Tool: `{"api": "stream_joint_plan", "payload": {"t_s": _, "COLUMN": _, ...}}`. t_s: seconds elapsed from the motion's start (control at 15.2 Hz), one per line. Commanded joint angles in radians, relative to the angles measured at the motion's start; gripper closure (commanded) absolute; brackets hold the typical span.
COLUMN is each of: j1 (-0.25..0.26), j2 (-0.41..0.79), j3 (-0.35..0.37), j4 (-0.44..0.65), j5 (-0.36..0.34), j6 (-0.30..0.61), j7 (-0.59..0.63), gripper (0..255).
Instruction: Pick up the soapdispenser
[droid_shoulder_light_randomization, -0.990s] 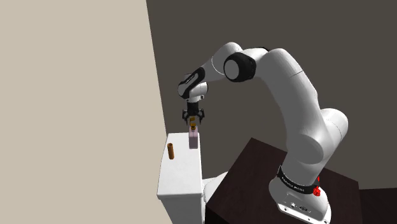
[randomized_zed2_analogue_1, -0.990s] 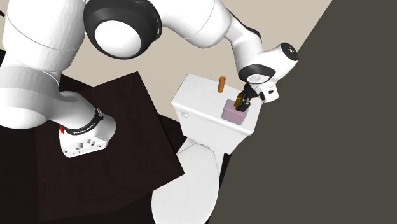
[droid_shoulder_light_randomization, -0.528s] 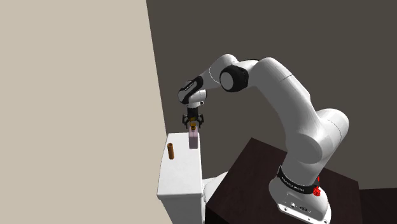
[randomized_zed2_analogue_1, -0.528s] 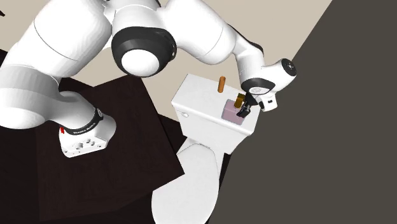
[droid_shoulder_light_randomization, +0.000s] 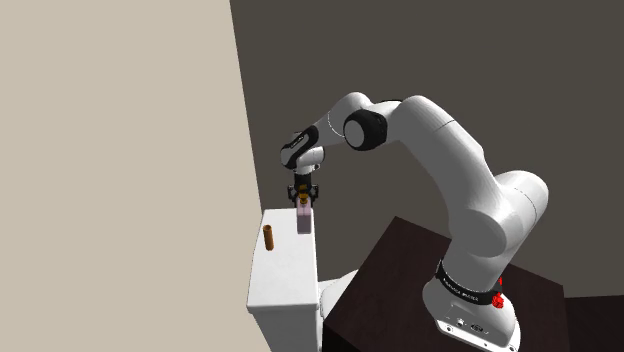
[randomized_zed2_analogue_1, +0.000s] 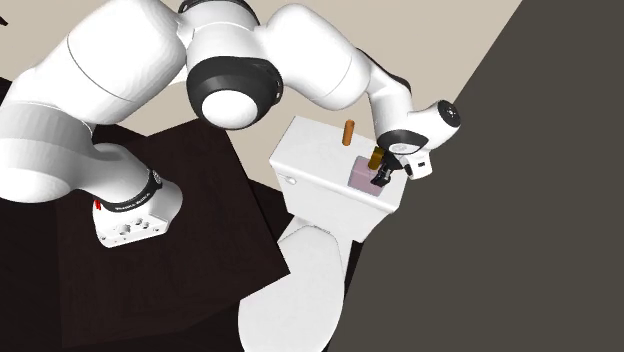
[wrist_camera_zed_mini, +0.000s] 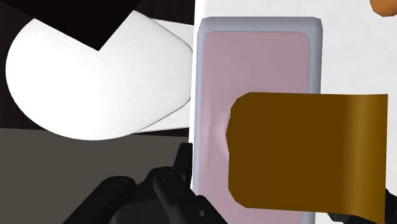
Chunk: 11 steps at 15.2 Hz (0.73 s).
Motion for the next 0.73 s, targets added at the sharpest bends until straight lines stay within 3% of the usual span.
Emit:
{"api": "stream_joint_plan", "payload": {"t_s": 0.0, "j1": 0.0, "j2": 0.001, "j3": 0.0, "j4": 0.0, "j5": 0.0, "j6": 0.0, "j7": 0.0, "gripper": 255}}
{"api": "stream_joint_plan", "payload": {"t_s": 0.66, "j1": 0.001, "j2": -0.047, "j3": -0.002, "j4": -0.028, "j5": -0.002, "j6": -0.02, "j7": 0.003, "gripper": 255}}
